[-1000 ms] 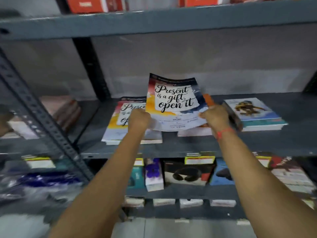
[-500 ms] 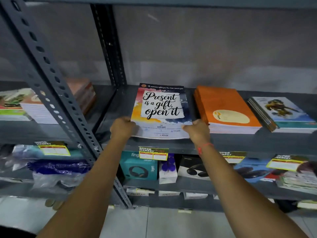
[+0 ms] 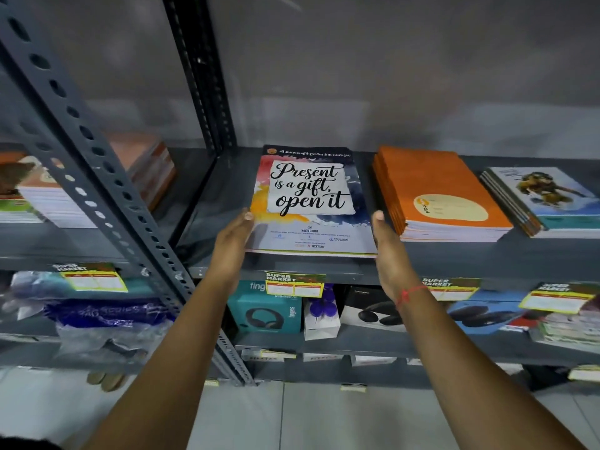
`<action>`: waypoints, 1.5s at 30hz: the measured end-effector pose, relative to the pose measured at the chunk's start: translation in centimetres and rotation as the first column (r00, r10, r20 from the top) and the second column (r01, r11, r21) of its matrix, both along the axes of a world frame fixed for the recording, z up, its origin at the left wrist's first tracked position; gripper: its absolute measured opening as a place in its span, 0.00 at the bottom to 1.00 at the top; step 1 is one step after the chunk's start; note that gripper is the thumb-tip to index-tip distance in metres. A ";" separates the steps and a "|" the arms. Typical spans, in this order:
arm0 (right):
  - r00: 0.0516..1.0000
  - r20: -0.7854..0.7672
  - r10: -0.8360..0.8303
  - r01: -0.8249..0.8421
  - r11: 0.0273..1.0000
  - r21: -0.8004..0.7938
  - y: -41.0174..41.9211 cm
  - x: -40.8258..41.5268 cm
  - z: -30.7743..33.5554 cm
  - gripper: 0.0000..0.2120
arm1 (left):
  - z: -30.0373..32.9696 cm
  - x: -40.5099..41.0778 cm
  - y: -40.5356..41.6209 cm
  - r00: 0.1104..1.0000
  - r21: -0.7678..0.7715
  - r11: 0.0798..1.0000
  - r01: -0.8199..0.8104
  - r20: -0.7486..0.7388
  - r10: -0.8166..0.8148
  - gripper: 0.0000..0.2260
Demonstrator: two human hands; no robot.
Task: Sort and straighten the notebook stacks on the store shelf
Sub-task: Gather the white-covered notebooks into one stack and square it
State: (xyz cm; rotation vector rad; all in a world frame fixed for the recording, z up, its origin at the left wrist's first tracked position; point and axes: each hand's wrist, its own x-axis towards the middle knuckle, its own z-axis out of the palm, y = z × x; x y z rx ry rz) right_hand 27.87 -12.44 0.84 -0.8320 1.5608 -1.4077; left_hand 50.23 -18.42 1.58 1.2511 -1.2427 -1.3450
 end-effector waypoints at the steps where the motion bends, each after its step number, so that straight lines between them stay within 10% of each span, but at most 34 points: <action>1: 0.999 -0.049 -0.003 0.001 1.000 -0.027 0.6 -0.4 -0.5 0.30 | -0.5 0.8 0.1 0.998 -0.016 0.998 0.058 -0.008 -0.059 0.29; 11: 0.916 -0.386 0.111 -0.156 0.984 -0.088 2.8 -1.5 -4.1 0.34 | -2.8 2.2 0.9 0.967 -0.107 0.965 0.238 -0.062 -0.245 0.28; 20: 0.959 -0.283 0.003 -0.050 0.986 -0.159 1.7 -1.3 -4.0 0.30 | -3.2 0.5 0.6 0.994 -0.107 0.992 -0.070 -0.090 0.060 0.25; 45: 0.970 -0.231 -0.081 0.046 0.988 -0.150 0.2 -1.9 -3.7 0.26 | -4.1 -0.3 -0.6 0.951 -0.102 0.948 -0.300 -0.105 0.290 0.17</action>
